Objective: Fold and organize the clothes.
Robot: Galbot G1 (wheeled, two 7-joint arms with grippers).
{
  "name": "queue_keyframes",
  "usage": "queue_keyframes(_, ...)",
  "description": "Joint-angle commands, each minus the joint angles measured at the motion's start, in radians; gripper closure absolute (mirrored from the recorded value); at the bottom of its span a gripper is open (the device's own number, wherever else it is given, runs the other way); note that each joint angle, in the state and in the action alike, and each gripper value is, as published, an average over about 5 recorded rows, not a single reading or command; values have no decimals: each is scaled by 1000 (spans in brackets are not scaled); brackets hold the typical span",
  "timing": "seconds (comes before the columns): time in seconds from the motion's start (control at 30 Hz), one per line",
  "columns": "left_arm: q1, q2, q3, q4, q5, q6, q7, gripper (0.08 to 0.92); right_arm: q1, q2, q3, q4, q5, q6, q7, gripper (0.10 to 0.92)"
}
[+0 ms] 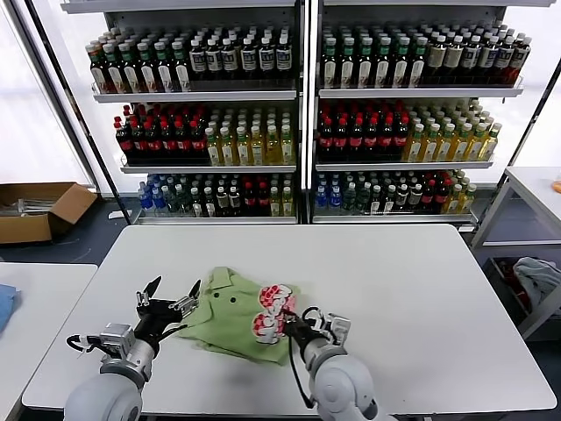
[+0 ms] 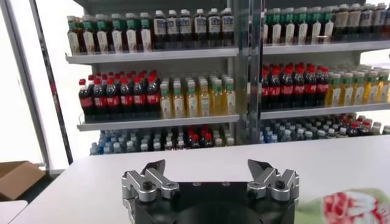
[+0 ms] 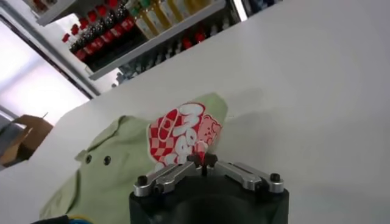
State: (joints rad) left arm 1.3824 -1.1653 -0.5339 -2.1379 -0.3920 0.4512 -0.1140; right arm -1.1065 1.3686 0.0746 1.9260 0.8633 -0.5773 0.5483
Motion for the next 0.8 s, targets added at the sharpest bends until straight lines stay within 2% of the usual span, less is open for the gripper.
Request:
queue_keyframes(0.03,-3,-12,7,-17,0,2,-3,177,69,-355,35,-5,-80,-8,-99,908)
queue_keyframes(0.13,-5,-26,16,-20,2,4,-4,177,140,-398,26,-91,-140,-7,-168,908)
queue_keyframes(0.27,-1,-41,23,-23,3,6,-3,177,221,-366,18,-214,-283,-4,-242,893)
queue_keyframes(0.43,8,-46,19,-32,3,8,-4,177,252,-310,34,-271,-464,-3,-263,766)
queue_keyframes(0.63,15,-46,17,-40,1,11,-6,177,215,-304,71,-198,-518,-3,-266,593)
queue_keyframes(0.8,20,-48,23,-37,2,13,-7,177,162,-235,87,-11,-424,-1,-253,454)
